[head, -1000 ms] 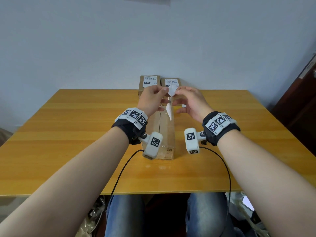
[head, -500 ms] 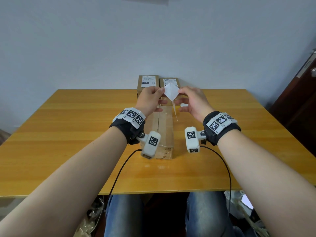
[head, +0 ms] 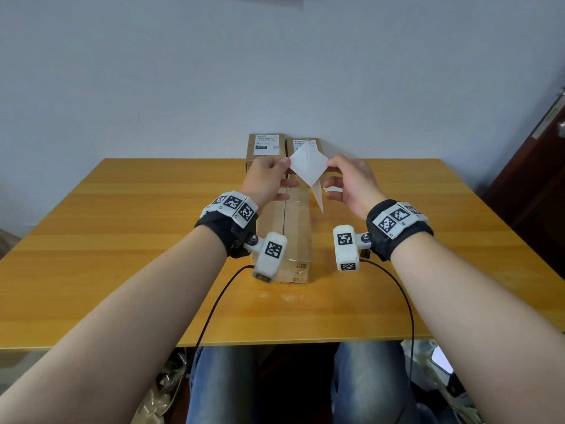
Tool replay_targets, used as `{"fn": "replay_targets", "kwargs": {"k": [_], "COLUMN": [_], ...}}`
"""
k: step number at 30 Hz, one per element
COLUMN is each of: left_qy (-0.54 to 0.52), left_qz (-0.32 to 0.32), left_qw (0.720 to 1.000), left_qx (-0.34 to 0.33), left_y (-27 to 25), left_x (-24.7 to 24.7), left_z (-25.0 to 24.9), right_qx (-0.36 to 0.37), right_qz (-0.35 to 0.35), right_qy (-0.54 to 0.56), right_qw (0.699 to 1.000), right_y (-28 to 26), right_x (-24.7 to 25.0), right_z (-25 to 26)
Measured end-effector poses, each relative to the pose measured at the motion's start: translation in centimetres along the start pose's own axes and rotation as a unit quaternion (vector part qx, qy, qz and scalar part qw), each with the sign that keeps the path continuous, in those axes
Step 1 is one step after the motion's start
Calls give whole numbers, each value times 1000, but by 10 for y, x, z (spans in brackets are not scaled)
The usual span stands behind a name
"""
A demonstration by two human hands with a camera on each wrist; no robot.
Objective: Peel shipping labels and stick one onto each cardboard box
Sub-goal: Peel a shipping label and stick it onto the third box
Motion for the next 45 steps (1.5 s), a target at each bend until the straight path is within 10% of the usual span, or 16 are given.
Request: {"fn": "replay_targets", "kwargs": {"k": [25, 45], "left_qy": [-56, -225], "left_qz": [-16, -142], "left_qw": [996, 956], "left_qx": [60, 123], "left_y": [-4, 2], "left_x": [16, 26], "left_z": [17, 46], "right_qx": [-22, -66], "right_qz": [-94, -118], "right_qy": [-5, 256], "right_qw": [995, 957], "right_y": [3, 15], "right_x": [28, 66], "right_z": [-11, -38]}}
Point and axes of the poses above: each hand's wrist, its own y-axis towards the middle knuckle, its own x-axis out of the back of the hand, z = x × y, the point moved 9 cm from there along y, towards the middle knuckle, and after that the axes turned 10 degrees about -x, right-handed, at the moved point
